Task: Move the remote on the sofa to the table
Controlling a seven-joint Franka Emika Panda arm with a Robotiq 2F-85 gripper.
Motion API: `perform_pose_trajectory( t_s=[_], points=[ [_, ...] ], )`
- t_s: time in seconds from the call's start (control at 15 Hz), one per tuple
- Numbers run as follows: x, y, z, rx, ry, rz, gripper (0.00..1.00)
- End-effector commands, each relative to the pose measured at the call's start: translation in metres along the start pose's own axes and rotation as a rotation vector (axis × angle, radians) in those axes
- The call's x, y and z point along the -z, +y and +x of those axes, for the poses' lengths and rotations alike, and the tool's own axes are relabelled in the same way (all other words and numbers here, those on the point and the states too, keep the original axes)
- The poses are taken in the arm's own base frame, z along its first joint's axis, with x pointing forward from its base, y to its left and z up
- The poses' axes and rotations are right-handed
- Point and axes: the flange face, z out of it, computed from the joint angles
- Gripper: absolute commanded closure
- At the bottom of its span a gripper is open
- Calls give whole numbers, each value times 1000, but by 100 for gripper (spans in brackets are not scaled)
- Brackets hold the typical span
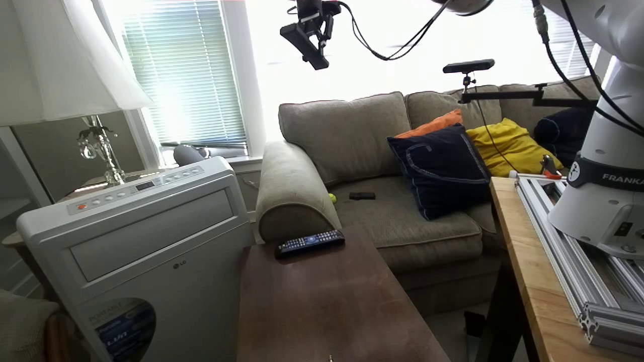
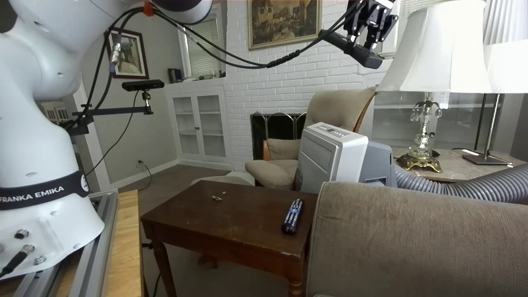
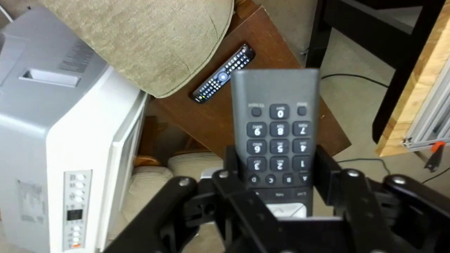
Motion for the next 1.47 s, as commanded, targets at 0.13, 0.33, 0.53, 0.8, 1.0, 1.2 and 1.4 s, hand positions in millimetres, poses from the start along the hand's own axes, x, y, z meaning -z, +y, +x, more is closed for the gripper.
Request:
perform_pose_trajectory(
  t_s=[0.13,0.33,0.53,0.8,1.0,1.2,1.4],
  points=[
    [21,-26,36,275,29,73,72],
    [21,-25,66,321,16,86,72],
    [13,-19,101,338,-19,108,72],
    [-5,-9,153,369,-36,130,72],
    [-19,-11,192,420,-21,180,72],
    [-25,-4,194,435,-38,167,47],
    [-26,-4,195,436,-37,169,47]
  ],
)
